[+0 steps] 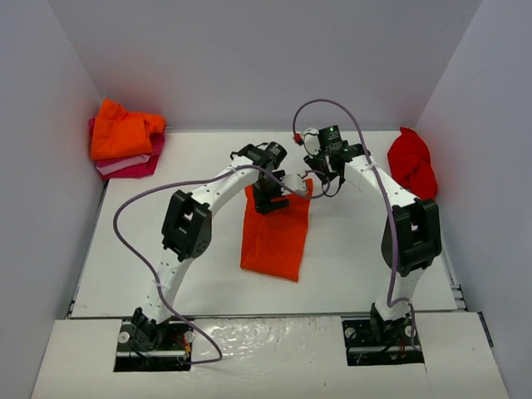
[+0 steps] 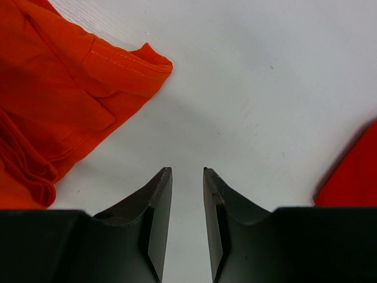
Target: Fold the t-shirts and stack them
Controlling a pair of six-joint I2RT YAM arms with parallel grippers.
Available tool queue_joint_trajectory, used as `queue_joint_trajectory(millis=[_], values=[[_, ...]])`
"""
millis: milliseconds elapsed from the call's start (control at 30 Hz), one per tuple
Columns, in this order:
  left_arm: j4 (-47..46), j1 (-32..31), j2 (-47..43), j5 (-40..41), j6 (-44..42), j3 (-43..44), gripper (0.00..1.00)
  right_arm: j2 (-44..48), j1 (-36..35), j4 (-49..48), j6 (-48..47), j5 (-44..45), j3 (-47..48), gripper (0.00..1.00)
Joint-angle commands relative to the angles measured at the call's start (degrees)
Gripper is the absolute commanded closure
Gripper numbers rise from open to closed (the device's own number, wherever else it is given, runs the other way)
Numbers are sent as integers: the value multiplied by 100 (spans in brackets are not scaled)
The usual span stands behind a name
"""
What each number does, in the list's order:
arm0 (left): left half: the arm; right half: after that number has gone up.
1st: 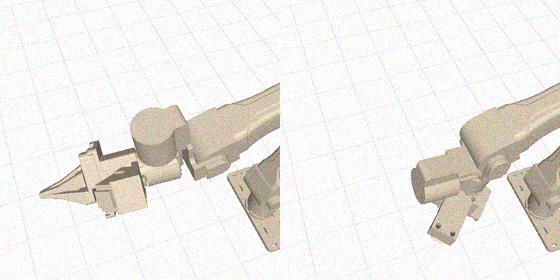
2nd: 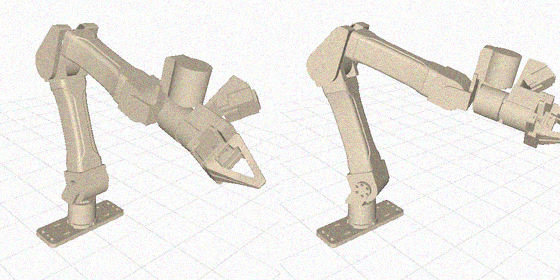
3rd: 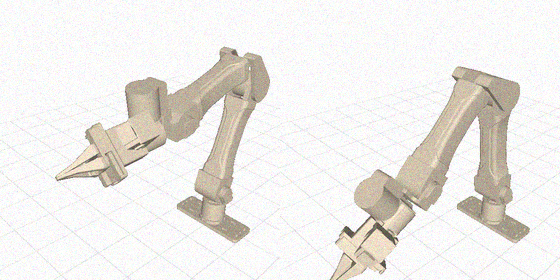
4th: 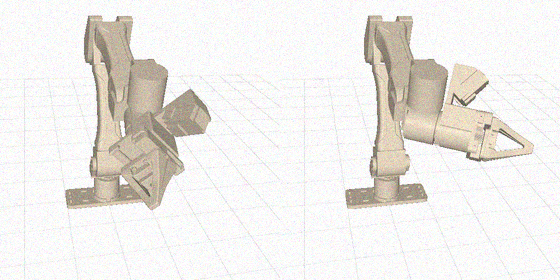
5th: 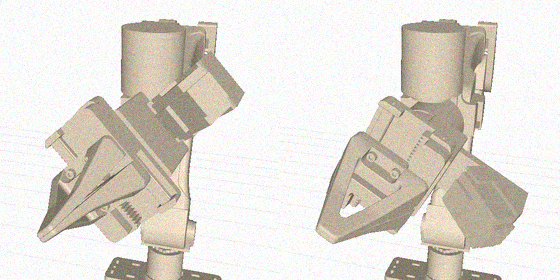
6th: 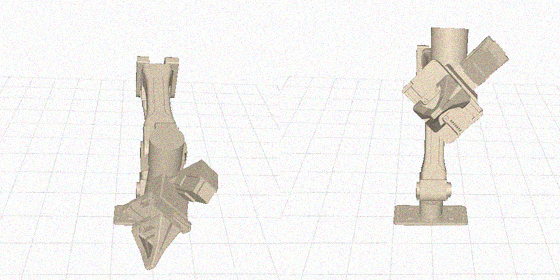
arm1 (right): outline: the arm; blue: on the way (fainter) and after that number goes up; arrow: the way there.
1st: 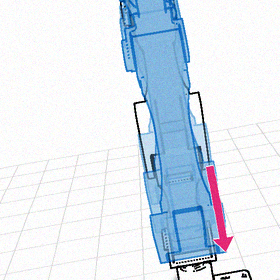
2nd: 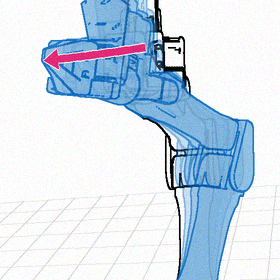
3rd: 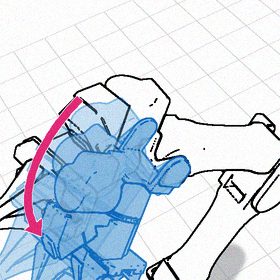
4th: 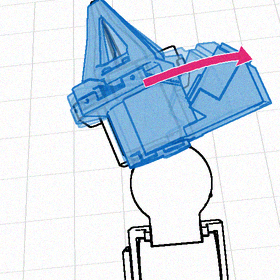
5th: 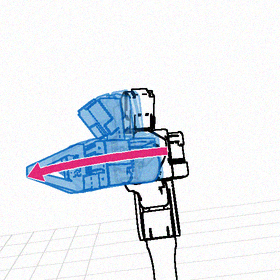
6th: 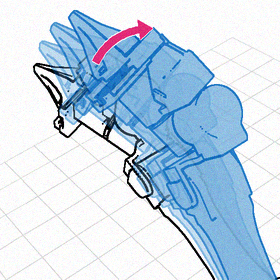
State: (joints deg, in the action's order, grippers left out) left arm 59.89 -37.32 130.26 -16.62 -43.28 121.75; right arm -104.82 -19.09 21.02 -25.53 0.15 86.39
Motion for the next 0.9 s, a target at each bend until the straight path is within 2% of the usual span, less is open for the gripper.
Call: queue_joint_trajectory(millis=[0,333,433,500,600,667,700,767,867], values=[[198,33,140,-350,9,588,36,329,73,-142,-40,-32,-36,74],[625,89,742,-701,-45,1268,37,278,120,-142,-49,-41,-114,75],[660,85,712,-836,-45,1260,42,256,124,-151,-58,-50,-114,74],[631,85,685,-919,-32,1221,49,252,124,-151,-58,-58,-106,75],[631,85,673,-948,-5,1211,67,237,124,-149,-40,-67,-89,75],[646,92,659,-956,10,1203,90,266,124,-142,-47,-67,-96,75],[659,93,649,-957,15,1199,95,269,128,-142,-52,-64,-102,75],[686,93,620,-973,17,1185,100,277,133,-146,-58,-59,-118,75],[835,93,557,-1040,-27,1165,100,289,133,-151,-60,-61,-140,75]])
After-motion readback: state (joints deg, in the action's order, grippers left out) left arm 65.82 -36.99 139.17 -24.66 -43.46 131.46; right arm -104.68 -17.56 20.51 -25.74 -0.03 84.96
